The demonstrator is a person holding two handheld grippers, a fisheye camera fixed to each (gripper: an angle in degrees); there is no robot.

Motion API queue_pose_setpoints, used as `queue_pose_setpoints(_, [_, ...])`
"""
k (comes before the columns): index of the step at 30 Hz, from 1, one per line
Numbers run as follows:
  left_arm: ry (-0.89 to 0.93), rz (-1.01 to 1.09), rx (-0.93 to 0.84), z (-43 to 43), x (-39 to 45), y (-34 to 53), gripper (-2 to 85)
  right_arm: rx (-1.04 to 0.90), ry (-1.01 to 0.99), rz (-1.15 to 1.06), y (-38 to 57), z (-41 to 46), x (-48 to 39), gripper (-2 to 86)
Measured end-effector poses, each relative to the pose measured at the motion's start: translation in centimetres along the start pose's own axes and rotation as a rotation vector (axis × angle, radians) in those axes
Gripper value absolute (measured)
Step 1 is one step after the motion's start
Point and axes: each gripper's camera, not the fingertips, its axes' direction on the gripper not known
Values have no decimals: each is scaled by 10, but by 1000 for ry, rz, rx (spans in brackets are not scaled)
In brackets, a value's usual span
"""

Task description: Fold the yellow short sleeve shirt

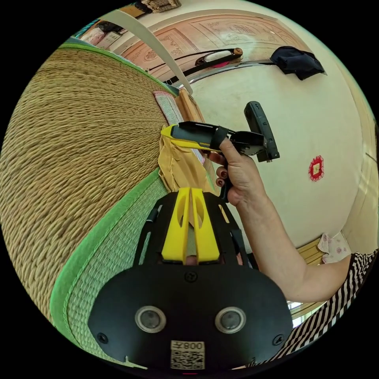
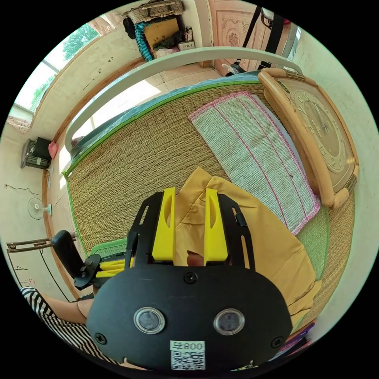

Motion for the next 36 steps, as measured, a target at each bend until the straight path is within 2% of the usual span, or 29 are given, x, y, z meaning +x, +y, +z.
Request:
queue_pose_setpoints(5, [-132,12,29,-18,-3,-7,86,6,25,-12,-11,-13,-11,88])
queue_pose_setpoints(8, [-172,52,-21,-13,3,-14,89,9,45,-18,-17,-19,-16,74])
queue_pose_setpoints(17, [-234,112,-94,5,27,-29,21,25,116,-30,-20,-24,-24,41])
queue_pose_setpoints(22, [-238,144,-96,12,49,-37,9,42,-15,-7,-11,-25,-1,50])
queue_pose_setpoints(24, [-240,152,-103,15,56,-41,8,48,-125,14,-4,-26,14,83])
queue_pose_setpoints(28, [-258,183,-118,24,78,-49,6,52,-180,20,5,-19,22,114])
queue_pose_setpoints(32, [-273,225,-134,34,101,-56,5,31,-84,8,13,0,13,109])
queue_pose_setpoints(36, [-287,279,-136,48,132,-63,5,30,75,-12,30,20,5,58])
